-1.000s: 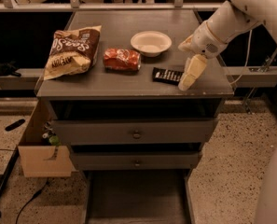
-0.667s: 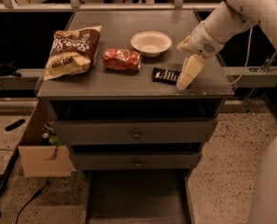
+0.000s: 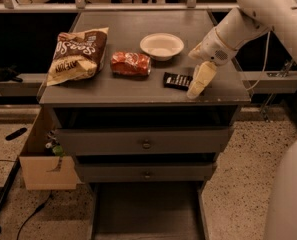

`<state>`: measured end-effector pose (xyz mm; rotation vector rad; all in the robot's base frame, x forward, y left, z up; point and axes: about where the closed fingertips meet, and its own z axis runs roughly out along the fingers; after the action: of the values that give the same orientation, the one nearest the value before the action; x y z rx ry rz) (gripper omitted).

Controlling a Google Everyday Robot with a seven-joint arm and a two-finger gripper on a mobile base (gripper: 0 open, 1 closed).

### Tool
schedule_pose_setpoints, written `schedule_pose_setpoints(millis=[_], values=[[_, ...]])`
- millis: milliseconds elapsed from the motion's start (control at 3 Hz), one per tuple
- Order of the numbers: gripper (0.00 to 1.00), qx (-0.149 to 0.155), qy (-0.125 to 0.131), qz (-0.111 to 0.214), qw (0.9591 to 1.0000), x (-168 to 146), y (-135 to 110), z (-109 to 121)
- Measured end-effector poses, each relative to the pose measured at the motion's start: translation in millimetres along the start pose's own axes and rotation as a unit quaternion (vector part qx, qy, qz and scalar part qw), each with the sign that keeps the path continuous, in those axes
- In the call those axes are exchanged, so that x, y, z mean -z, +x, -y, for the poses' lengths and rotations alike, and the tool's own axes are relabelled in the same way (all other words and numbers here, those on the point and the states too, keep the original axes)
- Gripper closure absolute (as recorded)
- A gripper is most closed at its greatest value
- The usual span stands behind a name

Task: Place rxbar chocolate into bottom drawer

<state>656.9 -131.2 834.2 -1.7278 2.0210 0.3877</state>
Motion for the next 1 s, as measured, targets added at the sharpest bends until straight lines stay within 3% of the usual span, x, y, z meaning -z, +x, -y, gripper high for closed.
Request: schedule_pose_setpoints(millis=[667,1000], values=[[0.0,-0.008,-0.008,0.0,0.9999,-9.6,4.2,1.3],[0.19,-0.008,-0.008,0.0,0.9999,-9.6,4.2,1.3]])
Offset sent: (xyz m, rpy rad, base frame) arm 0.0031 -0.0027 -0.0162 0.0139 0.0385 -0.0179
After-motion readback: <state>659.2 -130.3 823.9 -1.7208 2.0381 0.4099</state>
